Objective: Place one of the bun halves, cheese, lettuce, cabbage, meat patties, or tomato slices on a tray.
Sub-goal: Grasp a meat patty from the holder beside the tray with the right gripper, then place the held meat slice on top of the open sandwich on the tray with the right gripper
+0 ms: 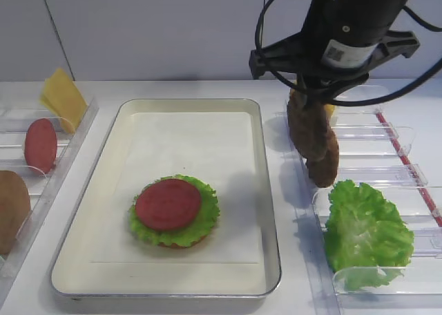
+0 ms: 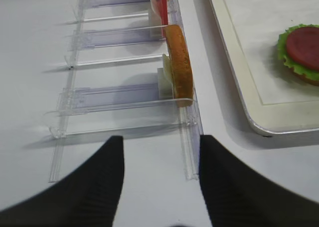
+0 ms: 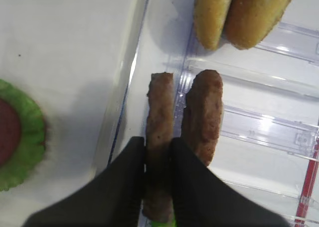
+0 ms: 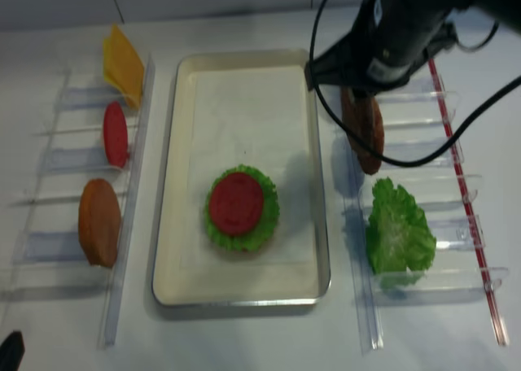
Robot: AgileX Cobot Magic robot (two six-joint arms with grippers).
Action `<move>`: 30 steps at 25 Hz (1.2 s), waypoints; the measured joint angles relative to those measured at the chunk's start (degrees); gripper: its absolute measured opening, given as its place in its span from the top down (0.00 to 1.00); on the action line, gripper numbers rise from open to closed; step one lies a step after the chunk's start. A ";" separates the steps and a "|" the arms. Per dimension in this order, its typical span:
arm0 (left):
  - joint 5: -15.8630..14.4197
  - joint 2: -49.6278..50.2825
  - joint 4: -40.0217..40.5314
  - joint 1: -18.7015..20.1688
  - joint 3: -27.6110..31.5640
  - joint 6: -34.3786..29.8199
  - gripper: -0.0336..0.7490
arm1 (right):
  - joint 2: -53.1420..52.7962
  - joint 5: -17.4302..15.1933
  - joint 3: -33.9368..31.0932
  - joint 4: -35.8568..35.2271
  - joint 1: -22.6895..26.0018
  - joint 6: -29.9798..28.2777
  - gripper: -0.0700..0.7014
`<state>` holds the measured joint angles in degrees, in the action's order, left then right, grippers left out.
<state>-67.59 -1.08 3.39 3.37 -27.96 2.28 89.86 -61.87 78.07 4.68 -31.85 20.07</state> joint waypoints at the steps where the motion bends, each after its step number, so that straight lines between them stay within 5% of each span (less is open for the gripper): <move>1: 0.00 0.00 0.00 0.00 0.00 0.00 0.52 | -0.57 0.00 0.00 -0.69 0.00 -1.82 0.70; 10: 0.00 0.00 0.00 0.00 0.00 0.10 0.52 | -5.90 -1.26 -2.40 -6.86 0.00 -9.62 0.70; 17: 0.00 0.00 0.00 0.00 0.00 0.44 0.52 | -12.45 7.29 -11.32 -16.91 0.00 -15.06 0.70; 21: 0.00 0.00 0.00 0.00 0.00 0.44 0.52 | -12.58 9.10 -11.96 -23.54 0.00 -20.56 0.70; 27: 0.00 0.00 0.00 0.00 0.00 0.48 0.52 | -11.50 9.79 -14.89 -45.52 6.96 -37.73 0.70; 30: 0.00 0.00 0.00 0.00 0.00 0.48 0.52 | -8.39 6.03 -16.14 -58.35 11.75 -48.40 0.70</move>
<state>-67.59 -1.08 3.39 3.37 -27.96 2.75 81.47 -55.83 61.94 -53.67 -20.10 -28.33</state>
